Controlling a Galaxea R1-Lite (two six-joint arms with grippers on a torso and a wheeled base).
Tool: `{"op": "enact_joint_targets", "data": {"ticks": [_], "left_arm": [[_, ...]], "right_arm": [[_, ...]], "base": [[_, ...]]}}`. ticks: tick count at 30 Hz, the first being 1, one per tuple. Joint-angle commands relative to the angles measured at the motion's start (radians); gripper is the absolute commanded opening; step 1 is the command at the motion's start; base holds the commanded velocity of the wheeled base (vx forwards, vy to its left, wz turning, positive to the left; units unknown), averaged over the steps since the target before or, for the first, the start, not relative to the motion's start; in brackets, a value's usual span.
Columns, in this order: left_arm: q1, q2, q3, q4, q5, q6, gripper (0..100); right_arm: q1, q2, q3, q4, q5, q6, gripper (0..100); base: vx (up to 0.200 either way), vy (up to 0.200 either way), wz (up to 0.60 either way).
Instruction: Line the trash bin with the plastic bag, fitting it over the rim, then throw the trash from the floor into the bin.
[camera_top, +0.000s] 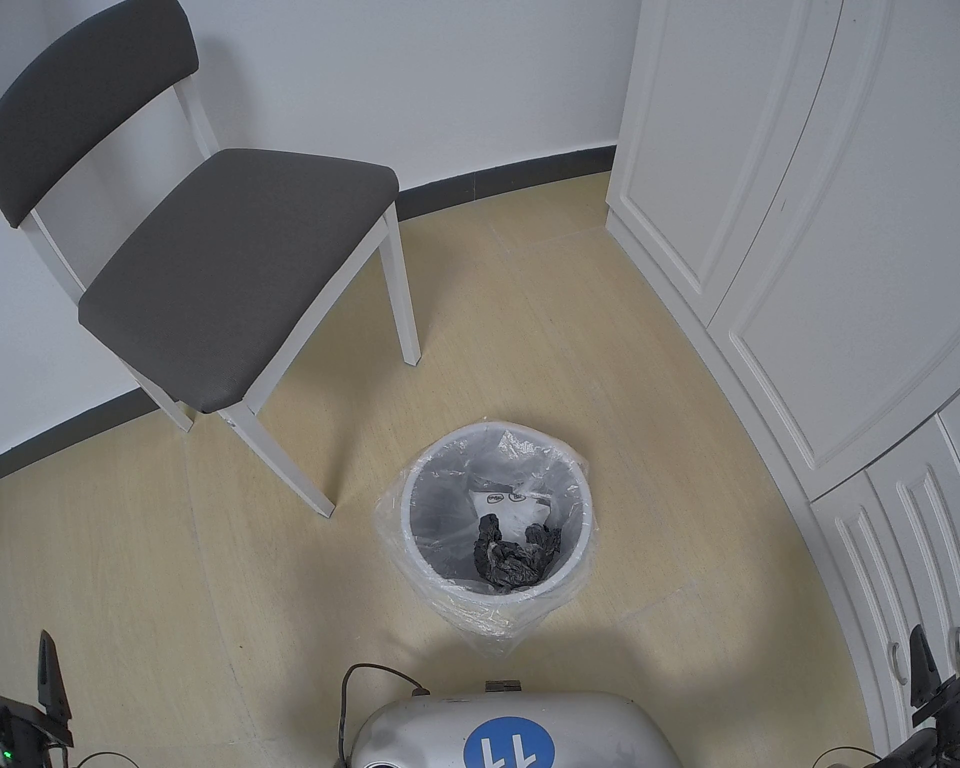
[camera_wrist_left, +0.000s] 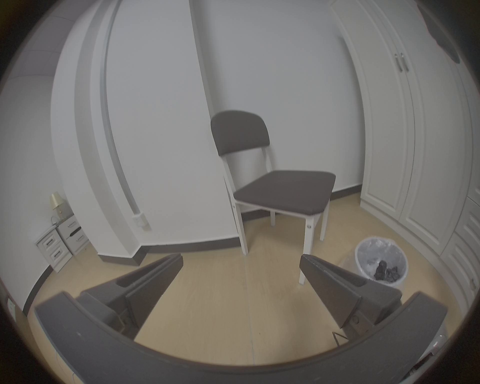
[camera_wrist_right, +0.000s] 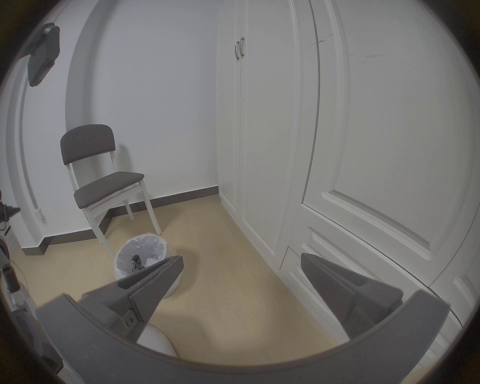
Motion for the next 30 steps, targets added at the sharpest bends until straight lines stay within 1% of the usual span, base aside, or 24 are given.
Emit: {"op": "enact_joint_targets", "data": {"ticks": [1,2,3,4,5,7,9,10,11,12,17,22,24,25,26,28,30], "left_arm": [[0.0,-0.012,0.018,0.023,0.0,-0.042,100],[0.0,-0.012,0.019,0.022,-0.002,-0.048,100],[0.0,-0.012,0.019,0.022,-0.002,-0.048,100],[0.0,-0.013,0.019,0.022,-0.011,-0.046,100],[0.0,-0.012,0.019,0.022,-0.016,-0.045,100],[0.0,-0.012,0.019,0.022,-0.031,-0.045,100],[0.0,-0.013,0.019,0.022,-0.078,-0.049,100],[0.0,-0.013,0.019,0.022,-0.078,-0.049,100],[0.0,-0.013,0.019,0.022,-0.121,-0.055,100],[0.0,-0.013,0.019,0.029,-0.131,-0.054,100],[0.0,-0.012,0.018,0.048,-0.224,-0.074,100],[0.0,-0.013,0.018,0.046,-0.24,-0.1,100],[0.0,-0.012,0.018,0.049,-0.252,-0.112,100],[0.0,-0.012,0.018,0.049,-0.272,-0.117,100],[0.0,-0.012,0.018,0.051,-0.279,-0.117,100],[0.0,-0.012,0.019,0.061,-0.319,-0.092,100],[0.0,-0.012,0.019,0.083,-0.329,-0.075,100]], "right_arm": [[-0.001,-0.013,0.017,0.004,0.025,0.003,100],[-0.001,-0.013,0.017,0.025,0.046,0.016,100],[-0.001,-0.013,0.017,0.03,0.051,0.019,100],[-0.001,-0.013,0.017,0.067,0.092,0.006,100],[-0.001,-0.013,0.017,0.076,0.1,-0.002,100],[-0.001,-0.013,0.017,0.076,0.1,-0.004,100],[-0.001,-0.013,0.017,0.076,0.1,-0.004,100],[-0.001,-0.013,0.017,0.076,0.1,-0.004,100],[0.0,-0.013,0.017,0.077,0.1,-0.004,100],[0.0,-0.013,0.017,0.076,0.1,-0.004,100],[0.002,-0.013,0.017,0.076,0.1,0.001,100],[0.002,-0.013,0.017,0.076,0.1,0.001,100],[0.0,-0.013,0.017,0.077,0.098,0.0,100],[0.0,-0.013,0.017,0.077,0.098,0.0,100],[0.0,-0.013,0.017,0.077,0.098,0.0,100],[0.0,-0.013,0.017,0.077,0.098,0.0,100],[0.0,-0.013,0.017,0.077,0.098,0.0,100]], "base": [[0.0,0.0,0.0],[0.0,0.0,0.0],[0.0,0.0,0.0],[0.0,0.0,0.0],[0.0,0.0,0.0],[0.0,0.0,0.0],[0.0,0.0,0.0],[0.0,0.0,0.0],[0.0,0.0,0.0],[0.0,0.0,0.0],[0.0,0.0,0.0],[0.0,0.0,0.0],[0.0,0.0,0.0],[0.0,0.0,0.0],[0.0,0.0,0.0],[0.0,0.0,0.0],[0.0,0.0,0.0]]}}
